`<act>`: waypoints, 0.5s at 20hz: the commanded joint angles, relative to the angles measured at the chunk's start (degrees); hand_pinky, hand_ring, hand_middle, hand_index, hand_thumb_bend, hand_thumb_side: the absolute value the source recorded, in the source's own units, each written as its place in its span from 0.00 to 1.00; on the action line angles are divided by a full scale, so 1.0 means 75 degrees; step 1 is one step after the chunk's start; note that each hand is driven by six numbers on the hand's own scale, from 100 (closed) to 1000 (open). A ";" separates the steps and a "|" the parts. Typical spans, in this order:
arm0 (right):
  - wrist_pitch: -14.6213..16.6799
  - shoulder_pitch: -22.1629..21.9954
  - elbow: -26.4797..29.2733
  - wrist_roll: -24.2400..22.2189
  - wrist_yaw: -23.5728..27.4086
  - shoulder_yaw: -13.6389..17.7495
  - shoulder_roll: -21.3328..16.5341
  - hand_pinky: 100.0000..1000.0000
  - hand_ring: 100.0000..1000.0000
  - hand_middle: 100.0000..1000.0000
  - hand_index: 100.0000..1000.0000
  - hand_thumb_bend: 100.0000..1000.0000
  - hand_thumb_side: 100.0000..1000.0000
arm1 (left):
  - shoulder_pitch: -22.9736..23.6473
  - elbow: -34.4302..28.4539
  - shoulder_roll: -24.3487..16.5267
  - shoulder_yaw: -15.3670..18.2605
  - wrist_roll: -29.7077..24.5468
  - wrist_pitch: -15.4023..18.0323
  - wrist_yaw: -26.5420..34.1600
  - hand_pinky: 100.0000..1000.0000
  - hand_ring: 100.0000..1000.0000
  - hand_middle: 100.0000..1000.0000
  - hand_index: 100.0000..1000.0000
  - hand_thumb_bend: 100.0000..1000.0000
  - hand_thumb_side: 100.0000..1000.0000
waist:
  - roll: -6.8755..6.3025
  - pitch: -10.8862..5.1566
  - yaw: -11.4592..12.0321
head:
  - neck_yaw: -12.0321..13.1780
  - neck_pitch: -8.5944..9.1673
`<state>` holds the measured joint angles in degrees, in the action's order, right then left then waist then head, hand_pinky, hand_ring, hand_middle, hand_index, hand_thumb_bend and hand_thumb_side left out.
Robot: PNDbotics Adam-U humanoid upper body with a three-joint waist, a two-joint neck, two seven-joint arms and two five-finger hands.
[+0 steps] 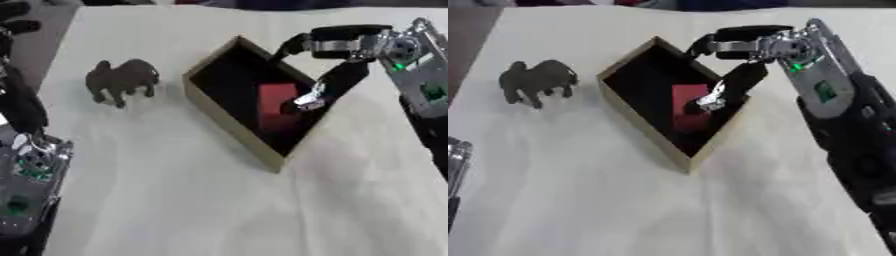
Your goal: Pick up objects on the table and place them in the box.
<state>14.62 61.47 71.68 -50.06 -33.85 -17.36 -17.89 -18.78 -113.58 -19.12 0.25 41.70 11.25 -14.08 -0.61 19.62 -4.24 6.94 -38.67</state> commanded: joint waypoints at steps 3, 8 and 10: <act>0.0235 0.0143 0.0142 0.0100 -0.0038 0.0167 -0.0062 0.98 0.97 0.83 0.89 0.55 0.62 | -0.0113 -0.0134 -0.0079 0.0033 -0.0009 -0.0015 -0.0009 0.52 0.59 0.58 0.83 0.12 0.99 | -0.0011 -0.0163 0.0010 | -0.0006 0.0069; 0.0027 0.0163 0.0623 0.0553 0.0343 0.0606 -0.0225 0.98 0.96 0.81 0.89 0.43 0.58 | -0.0108 -0.0134 -0.0089 0.0038 -0.0007 -0.0013 -0.0007 0.52 0.59 0.58 0.83 0.12 0.99 | -0.0031 -0.0184 -0.0011 | 0.0007 0.0041; -0.0143 0.0133 0.0910 0.0768 0.0550 0.0824 -0.0346 0.98 0.95 0.80 0.89 0.40 0.56 | -0.0102 -0.0134 -0.0090 0.0041 -0.0005 -0.0014 -0.0008 0.52 0.59 0.58 0.83 0.12 0.99 | -0.0039 -0.0184 -0.0023 | 0.0018 0.0040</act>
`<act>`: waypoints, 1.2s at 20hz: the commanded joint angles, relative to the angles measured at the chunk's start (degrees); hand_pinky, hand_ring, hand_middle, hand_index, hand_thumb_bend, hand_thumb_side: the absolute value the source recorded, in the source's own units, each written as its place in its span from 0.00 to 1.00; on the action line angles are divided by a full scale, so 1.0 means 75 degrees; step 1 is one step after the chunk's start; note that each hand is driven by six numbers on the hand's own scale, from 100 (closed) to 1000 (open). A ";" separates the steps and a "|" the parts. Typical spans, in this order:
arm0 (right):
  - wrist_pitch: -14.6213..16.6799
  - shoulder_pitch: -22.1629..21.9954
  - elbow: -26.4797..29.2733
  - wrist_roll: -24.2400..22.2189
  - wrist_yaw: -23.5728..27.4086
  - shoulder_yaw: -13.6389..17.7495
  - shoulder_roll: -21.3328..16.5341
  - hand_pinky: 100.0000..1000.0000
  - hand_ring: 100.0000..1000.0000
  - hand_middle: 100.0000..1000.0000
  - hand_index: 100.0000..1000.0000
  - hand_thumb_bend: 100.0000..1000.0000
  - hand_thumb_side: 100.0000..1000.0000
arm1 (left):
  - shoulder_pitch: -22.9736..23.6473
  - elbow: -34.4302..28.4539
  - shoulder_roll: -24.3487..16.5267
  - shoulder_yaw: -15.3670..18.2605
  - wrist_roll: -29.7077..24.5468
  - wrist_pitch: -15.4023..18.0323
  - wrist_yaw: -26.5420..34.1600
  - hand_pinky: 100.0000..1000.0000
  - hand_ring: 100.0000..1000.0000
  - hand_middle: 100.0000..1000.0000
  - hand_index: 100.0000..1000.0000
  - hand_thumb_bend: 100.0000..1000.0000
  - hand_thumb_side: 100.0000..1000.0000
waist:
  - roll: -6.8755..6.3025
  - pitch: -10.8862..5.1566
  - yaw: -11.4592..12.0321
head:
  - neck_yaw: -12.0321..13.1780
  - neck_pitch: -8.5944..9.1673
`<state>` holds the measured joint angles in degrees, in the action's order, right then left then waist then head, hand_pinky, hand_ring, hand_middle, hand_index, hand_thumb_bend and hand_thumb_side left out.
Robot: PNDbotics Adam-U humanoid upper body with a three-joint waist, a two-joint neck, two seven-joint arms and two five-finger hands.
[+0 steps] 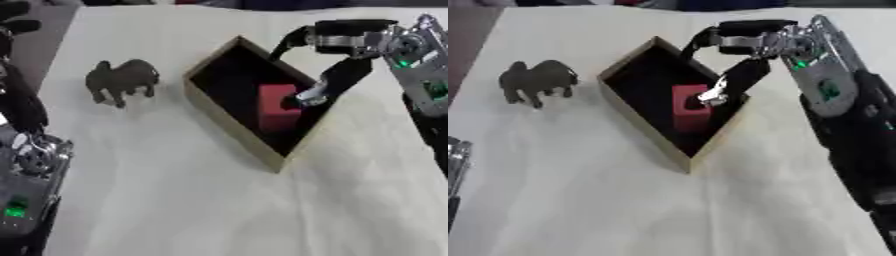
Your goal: Pick up objects on the table and place them in the box.
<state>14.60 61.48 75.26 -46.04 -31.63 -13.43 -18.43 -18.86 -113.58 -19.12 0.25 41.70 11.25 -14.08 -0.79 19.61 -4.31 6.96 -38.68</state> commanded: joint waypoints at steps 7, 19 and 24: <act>-0.0841 -0.0041 0.1257 0.0695 0.0742 0.0879 -0.0631 0.99 0.95 0.79 0.89 0.39 0.47 | -0.0093 -0.0134 -0.0120 0.0042 -0.0005 -0.0018 -0.0012 0.52 0.60 0.58 0.83 0.11 0.99 | -0.0044 -0.0188 -0.0053 | 0.0055 0.0056; -0.1600 -0.0495 0.1988 0.1534 0.0864 0.1626 -0.0940 0.98 0.93 0.77 0.88 0.27 0.45 | -0.0365 -0.0134 -0.0874 -0.0062 -0.0651 -0.0961 -0.0203 0.52 0.60 0.60 0.84 0.08 1.00 | -0.0133 -0.0246 -0.0115 | 0.0254 -0.0022; -0.1824 -0.0811 0.2334 0.2359 0.1837 0.1904 -0.1002 0.99 0.91 0.75 0.85 0.03 0.57 | -0.0806 -0.0134 -0.1970 -0.0111 -0.1326 -0.1811 -0.0959 0.55 0.63 0.61 0.86 0.08 0.96 | -0.0180 -0.0266 -0.0117 | 0.0248 -0.0099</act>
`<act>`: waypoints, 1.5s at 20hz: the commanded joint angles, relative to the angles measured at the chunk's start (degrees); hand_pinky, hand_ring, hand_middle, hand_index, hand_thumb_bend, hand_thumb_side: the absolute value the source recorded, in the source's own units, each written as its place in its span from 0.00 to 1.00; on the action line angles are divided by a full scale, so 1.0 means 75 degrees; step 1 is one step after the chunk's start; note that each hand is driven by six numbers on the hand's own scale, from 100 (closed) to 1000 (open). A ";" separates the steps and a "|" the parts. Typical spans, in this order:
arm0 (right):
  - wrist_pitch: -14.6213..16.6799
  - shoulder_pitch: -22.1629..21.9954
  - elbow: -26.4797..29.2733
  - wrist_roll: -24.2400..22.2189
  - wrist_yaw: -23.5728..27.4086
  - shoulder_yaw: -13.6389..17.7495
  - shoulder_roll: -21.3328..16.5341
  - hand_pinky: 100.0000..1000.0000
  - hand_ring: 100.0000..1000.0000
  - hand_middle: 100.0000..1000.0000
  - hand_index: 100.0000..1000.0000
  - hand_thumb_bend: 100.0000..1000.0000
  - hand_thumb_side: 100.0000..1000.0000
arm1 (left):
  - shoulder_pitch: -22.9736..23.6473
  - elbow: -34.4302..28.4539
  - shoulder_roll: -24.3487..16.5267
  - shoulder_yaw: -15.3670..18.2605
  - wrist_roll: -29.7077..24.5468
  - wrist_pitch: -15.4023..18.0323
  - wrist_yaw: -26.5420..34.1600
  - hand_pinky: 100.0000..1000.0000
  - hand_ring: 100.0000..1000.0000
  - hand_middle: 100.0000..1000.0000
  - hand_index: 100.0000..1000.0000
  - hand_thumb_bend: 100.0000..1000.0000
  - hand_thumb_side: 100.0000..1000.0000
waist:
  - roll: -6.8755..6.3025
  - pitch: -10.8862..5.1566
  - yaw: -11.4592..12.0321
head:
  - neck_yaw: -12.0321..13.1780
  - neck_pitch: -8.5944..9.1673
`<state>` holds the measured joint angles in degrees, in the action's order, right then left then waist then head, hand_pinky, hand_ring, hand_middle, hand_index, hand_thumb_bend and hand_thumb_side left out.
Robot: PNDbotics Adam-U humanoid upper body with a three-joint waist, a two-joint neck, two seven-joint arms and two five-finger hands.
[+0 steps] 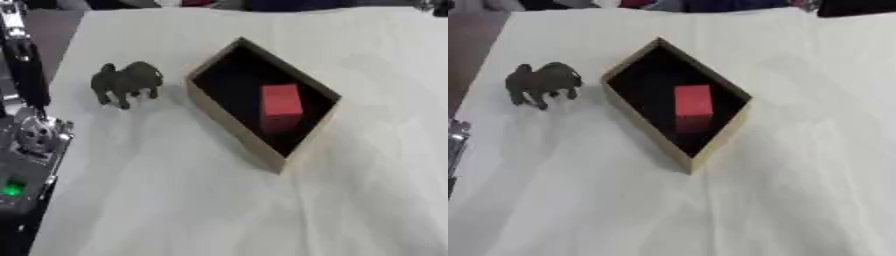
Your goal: Pick up objects on the table and place them in the box.
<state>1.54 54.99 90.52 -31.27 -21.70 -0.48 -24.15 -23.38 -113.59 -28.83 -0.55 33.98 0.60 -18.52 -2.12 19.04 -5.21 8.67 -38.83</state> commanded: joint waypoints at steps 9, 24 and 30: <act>-0.0124 -0.0168 0.0616 0.1623 0.2418 0.0222 -0.0256 0.99 0.89 0.73 0.82 0.00 0.66 | -0.0727 -0.0134 -0.2418 -0.0342 -0.2375 -0.1965 -0.1605 0.64 0.70 0.67 0.88 0.13 0.90 | -0.0066 -0.0228 0.0024 | 0.0074 -0.0211; -0.0303 -0.0224 0.0672 0.1828 0.2323 0.0189 -0.0172 1.00 0.89 0.74 0.82 0.00 0.69 | -0.2197 0.0221 -0.3588 -0.1207 -0.7710 -0.2790 -0.2485 0.82 0.83 0.78 0.94 0.48 0.86 | -0.0092 -0.0319 0.0030 | 0.0035 -0.0135; -0.0326 -0.0224 0.0674 0.1842 0.2265 0.0178 -0.0135 1.00 0.89 0.73 0.82 0.00 0.69 | -0.2850 0.1178 -0.3318 -0.1501 -0.9222 -0.2471 -0.3008 0.87 0.86 0.81 0.96 0.70 0.81 | -0.0089 -0.0339 0.0020 | 0.0025 -0.0131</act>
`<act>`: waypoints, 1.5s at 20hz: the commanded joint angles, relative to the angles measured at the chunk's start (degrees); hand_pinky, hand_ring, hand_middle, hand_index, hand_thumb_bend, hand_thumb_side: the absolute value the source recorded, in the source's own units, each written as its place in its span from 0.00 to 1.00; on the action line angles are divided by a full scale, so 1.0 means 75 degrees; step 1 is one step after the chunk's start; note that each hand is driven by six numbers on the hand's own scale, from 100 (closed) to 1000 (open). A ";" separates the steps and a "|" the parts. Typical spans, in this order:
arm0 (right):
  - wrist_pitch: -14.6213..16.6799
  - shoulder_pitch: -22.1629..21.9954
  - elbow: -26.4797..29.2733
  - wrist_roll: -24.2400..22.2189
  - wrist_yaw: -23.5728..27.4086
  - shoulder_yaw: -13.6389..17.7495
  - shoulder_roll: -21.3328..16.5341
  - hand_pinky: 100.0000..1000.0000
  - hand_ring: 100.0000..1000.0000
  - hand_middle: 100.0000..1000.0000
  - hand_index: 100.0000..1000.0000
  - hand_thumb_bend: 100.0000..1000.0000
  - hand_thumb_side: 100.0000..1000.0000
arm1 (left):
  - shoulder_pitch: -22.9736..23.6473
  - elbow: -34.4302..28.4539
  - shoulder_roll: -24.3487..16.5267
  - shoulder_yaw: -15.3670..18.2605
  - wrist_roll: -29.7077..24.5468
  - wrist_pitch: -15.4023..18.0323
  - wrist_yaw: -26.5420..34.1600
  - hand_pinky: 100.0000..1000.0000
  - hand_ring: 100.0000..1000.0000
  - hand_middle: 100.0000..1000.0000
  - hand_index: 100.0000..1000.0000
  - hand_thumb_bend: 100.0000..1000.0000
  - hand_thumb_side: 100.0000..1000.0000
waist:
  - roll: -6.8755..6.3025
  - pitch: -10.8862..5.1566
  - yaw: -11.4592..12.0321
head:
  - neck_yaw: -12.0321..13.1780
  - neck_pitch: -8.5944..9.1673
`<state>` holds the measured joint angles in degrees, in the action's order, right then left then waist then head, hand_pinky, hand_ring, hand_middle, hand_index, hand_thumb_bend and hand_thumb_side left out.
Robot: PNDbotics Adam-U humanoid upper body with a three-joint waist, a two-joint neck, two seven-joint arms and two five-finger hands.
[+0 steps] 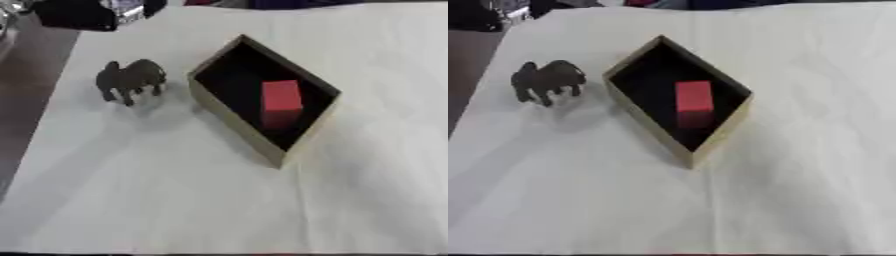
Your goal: Pick up objects on the table and place them in the box.
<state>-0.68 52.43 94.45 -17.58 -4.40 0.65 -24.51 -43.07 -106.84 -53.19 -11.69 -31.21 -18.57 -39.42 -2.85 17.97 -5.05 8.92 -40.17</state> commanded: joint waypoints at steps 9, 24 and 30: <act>-0.0083 0.0107 0.0188 0.0015 -0.0104 0.0035 -0.0016 1.00 0.89 0.73 0.82 0.00 0.69 | -0.0633 0.1061 0.0127 -0.0285 -0.2543 0.0246 -0.1147 0.92 0.89 0.82 0.98 0.73 0.66 | -0.0001 -0.0201 -0.0007 | -0.0007 0.0062; -0.0125 0.0159 0.0194 0.0023 -0.0225 0.0048 0.0037 1.00 0.89 0.73 0.82 0.00 0.70 | -0.0957 0.2639 0.0570 -0.0770 -0.2768 0.0958 -0.1467 0.98 0.92 0.86 1.00 0.61 0.58 | 0.0027 -0.0094 -0.0108 | 0.0084 0.0179; -0.0123 0.0170 0.0185 -0.0006 -0.0250 0.0058 0.0044 1.00 0.89 0.73 0.82 0.00 0.71 | -0.0979 0.3101 0.0697 -0.0876 -0.2768 0.0965 -0.1424 0.96 0.92 0.86 1.00 0.60 0.59 | 0.0016 -0.0017 -0.0140 | 0.0112 0.0218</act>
<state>-1.63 52.46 94.91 -17.53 -5.90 0.66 -23.51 -49.38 -83.86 -46.82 -18.59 -51.81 -11.21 -50.26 -2.74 18.96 -6.05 9.52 -39.15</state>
